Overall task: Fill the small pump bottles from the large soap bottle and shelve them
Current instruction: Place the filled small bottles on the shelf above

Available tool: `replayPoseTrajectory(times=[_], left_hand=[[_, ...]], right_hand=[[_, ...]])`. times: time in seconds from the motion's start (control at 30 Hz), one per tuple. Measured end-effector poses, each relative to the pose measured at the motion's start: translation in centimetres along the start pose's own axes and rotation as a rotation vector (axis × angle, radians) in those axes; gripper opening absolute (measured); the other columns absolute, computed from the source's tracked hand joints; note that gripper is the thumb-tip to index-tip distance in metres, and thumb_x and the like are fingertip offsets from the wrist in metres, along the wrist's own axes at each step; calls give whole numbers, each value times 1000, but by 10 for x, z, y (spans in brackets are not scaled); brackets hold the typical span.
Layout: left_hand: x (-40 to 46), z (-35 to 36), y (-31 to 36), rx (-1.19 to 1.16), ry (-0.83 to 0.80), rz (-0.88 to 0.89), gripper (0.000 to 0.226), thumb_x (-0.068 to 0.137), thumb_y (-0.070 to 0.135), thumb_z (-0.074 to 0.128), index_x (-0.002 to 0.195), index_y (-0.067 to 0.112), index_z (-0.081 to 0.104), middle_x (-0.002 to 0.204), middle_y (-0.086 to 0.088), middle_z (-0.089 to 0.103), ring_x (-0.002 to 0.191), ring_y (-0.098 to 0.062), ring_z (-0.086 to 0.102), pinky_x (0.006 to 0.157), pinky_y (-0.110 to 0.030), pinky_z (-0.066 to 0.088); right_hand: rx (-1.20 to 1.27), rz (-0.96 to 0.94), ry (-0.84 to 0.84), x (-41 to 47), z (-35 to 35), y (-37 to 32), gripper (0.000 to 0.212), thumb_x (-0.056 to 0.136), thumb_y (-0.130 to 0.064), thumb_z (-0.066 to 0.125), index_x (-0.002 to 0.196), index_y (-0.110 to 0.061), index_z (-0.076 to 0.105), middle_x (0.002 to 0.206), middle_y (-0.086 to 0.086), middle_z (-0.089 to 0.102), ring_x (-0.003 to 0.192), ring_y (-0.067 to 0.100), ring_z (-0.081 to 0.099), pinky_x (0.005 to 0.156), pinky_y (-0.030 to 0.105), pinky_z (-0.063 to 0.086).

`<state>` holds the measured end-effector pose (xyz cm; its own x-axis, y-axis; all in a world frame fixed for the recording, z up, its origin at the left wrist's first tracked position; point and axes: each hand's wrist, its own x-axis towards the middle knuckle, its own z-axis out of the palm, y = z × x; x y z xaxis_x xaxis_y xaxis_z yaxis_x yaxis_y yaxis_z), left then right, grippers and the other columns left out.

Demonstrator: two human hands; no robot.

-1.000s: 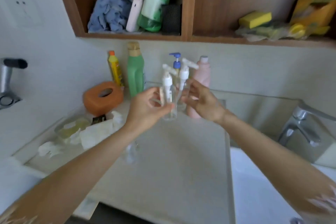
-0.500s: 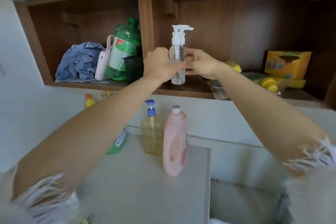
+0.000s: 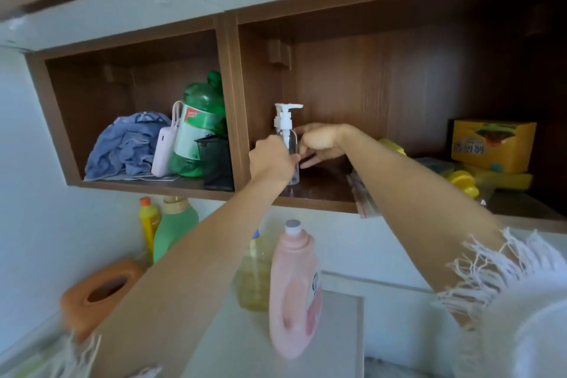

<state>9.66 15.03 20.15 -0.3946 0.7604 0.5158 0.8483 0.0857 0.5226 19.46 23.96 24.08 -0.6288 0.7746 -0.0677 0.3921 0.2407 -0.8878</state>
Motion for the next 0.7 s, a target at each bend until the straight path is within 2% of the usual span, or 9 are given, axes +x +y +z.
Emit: replayPoseTrajectory(times=[0.1,0.2,0.27,0.37,0.4,0.47,0.53,0.6,0.7], left_hand=[[1,-1,-2,-3,13,-1,39,89,39,64,110,6,61,108,-14,66,102,-32,63,70,-31,42],[2,-6,-3,2,5,-6,37,83,37,68,108,10,65,103,-10,68,97,-28,65,65,-29,41],[2,-9,-2,9,11,-14,34,80,37,70,101,12,66,98,-8,69,92,-27,67,61,-29,41],[4,-12,-2,39,27,-29,33,79,37,71,98,11,65,97,-9,69,92,-28,67,60,-29,43],[5,-11,-1,58,29,-28,34,80,38,72,100,10,65,98,-10,68,93,-30,67,61,-29,44],[6,-8,0,121,38,-23,39,84,40,70,106,8,64,104,-12,67,98,-33,65,65,-33,47],[6,-4,0,183,37,-12,37,89,36,66,112,7,60,109,-14,64,102,-35,63,68,-35,48],[6,-2,0,207,28,-10,37,91,33,65,115,6,59,111,-15,63,104,-36,63,70,-36,49],[9,-1,-1,258,14,-10,35,93,30,62,117,4,58,110,-16,64,104,-36,63,69,-37,49]], right_hand=[[128,-8,19,7,3,-3,47,79,11,34,103,-17,62,109,8,59,95,25,60,77,36,55],[189,-25,39,15,4,-5,35,78,1,38,96,-19,62,104,8,57,89,24,58,71,34,53],[141,-9,51,18,4,-4,27,78,-6,46,98,-17,60,107,9,56,90,23,58,71,33,54],[49,10,66,22,3,-4,27,80,-9,54,105,-18,59,108,8,58,95,22,59,80,33,54],[10,7,78,22,1,-3,31,83,-7,56,111,-20,58,112,6,60,99,21,60,82,33,54],[-77,5,91,21,-2,0,51,84,-3,65,128,-25,49,121,7,60,108,20,60,83,31,54],[-120,6,93,21,-1,3,72,82,-2,71,141,-25,38,121,8,62,108,19,61,82,29,55],[-136,-16,116,23,3,6,74,80,-3,74,141,-21,38,110,5,65,104,17,62,83,29,55],[-146,-27,145,28,4,6,61,81,0,72,133,-16,43,102,2,64,102,16,61,89,31,54]])
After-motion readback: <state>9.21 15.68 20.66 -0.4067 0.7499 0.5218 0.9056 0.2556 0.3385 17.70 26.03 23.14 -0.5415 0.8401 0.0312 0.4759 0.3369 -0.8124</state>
